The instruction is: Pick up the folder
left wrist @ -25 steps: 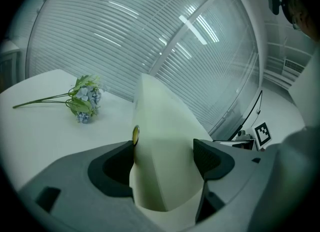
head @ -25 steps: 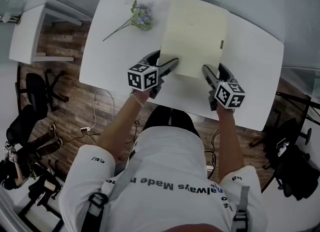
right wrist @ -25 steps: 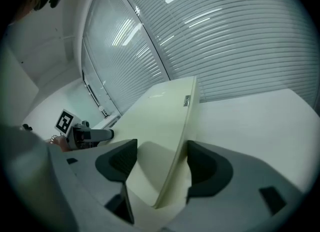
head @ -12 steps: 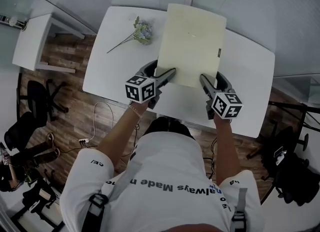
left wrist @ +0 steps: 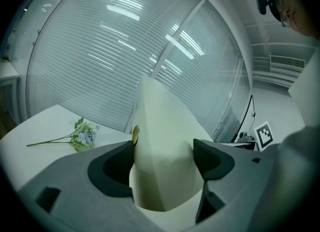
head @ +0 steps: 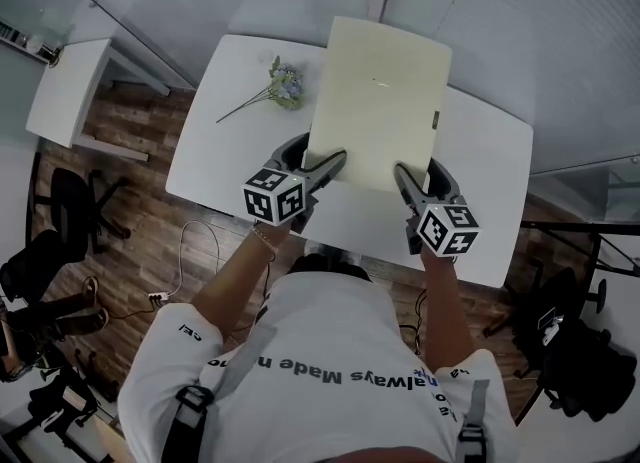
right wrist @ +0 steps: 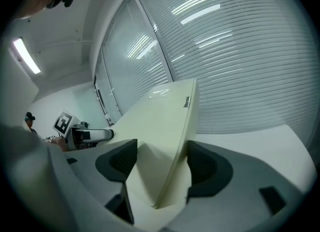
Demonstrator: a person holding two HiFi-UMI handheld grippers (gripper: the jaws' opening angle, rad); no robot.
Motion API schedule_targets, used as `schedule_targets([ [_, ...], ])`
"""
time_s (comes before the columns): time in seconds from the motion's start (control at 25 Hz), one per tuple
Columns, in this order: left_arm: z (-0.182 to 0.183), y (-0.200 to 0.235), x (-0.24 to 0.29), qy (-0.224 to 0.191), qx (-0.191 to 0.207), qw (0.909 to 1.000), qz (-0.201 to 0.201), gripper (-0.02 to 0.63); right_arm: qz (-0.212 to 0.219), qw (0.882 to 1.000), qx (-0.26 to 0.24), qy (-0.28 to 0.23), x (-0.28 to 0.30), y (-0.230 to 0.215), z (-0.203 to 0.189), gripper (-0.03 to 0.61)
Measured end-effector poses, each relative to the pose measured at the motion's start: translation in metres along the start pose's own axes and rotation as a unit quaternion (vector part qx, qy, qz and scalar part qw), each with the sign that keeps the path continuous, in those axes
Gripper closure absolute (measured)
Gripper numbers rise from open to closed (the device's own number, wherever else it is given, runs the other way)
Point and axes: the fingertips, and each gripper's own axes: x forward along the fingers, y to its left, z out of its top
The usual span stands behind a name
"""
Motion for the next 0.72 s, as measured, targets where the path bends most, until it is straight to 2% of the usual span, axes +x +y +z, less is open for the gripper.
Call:
schedule_targets([
  [0.72,0.062,-0.059,-0.056,-0.081,0.036,0.9961,0.002,0.262,0.005,0.997,-0.044,-0.068,-0.063,0.046,0.068,0.267],
])
